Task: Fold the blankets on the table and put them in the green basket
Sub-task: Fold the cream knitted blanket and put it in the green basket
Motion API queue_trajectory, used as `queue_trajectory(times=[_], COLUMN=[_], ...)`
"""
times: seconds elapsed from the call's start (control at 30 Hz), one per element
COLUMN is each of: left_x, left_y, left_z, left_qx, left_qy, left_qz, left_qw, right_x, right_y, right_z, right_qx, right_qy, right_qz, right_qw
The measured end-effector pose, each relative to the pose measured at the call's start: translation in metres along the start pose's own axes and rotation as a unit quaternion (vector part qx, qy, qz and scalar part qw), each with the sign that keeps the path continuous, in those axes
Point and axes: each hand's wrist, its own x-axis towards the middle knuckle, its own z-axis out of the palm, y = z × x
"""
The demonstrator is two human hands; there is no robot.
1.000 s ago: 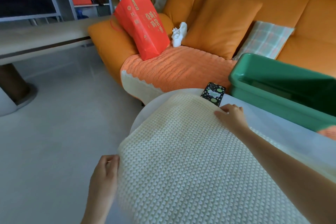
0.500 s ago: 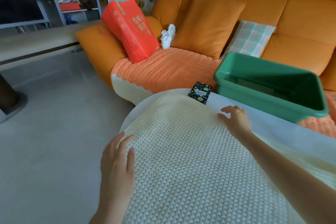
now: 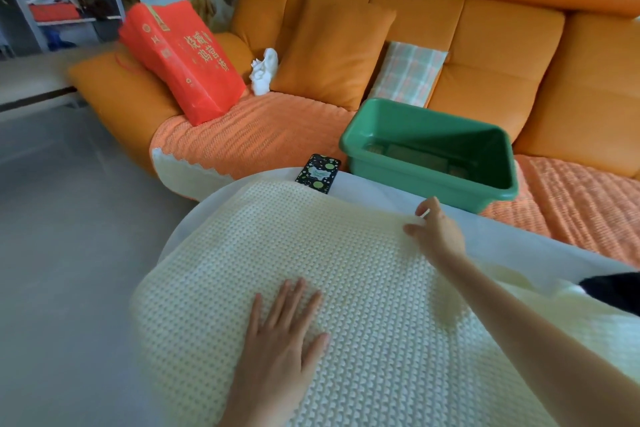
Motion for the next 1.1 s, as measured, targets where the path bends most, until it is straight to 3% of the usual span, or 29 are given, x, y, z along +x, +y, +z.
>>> queue_trajectory(times=[0.23,0.37,0.57,0.67,0.77,0.87,0.97,1.1], left_x=[-0.001,-0.002,-0.001,-0.002,-0.007,-0.026,-0.056,-0.079], left_y=[0.002,0.003,0.006,0.008,0.025,0.059,0.096,0.12], left_z=[0.001,0.001,-0.002,-0.003,-0.008,-0.011,-0.014,-0.008], left_qx=[0.008,0.016,0.019,0.015,-0.048,-0.134,-0.219,-0.176], left_qy=[0.016,0.023,0.025,0.025,0.036,0.051,-0.039,-0.122], left_qz=[-0.013,-0.013,0.0,0.008,0.008,0.045,0.127,0.186], left_qw=[1.0,1.0,1.0,1.0,0.998,0.989,0.967,0.959], right_x=[0.009,-0.007,-0.115,-0.175,-0.231,-0.283,-0.316,-0.325], right_y=[0.016,0.019,0.045,0.066,0.085,0.105,0.127,0.143], right_z=[0.005,-0.018,-0.051,-0.073,-0.095,-0.109,-0.111,-0.109], right_qx=[-0.122,-0.062,-0.1,-0.106,-0.061,-0.069,-0.086,-0.105], right_qy=[-0.052,-0.069,-0.111,-0.149,-0.193,-0.184,-0.142,-0.07], right_qz=[-0.002,-0.024,-0.177,-0.205,-0.232,-0.265,-0.306,-0.361], right_qw=[0.991,0.995,0.973,0.962,0.952,0.944,0.937,0.924])
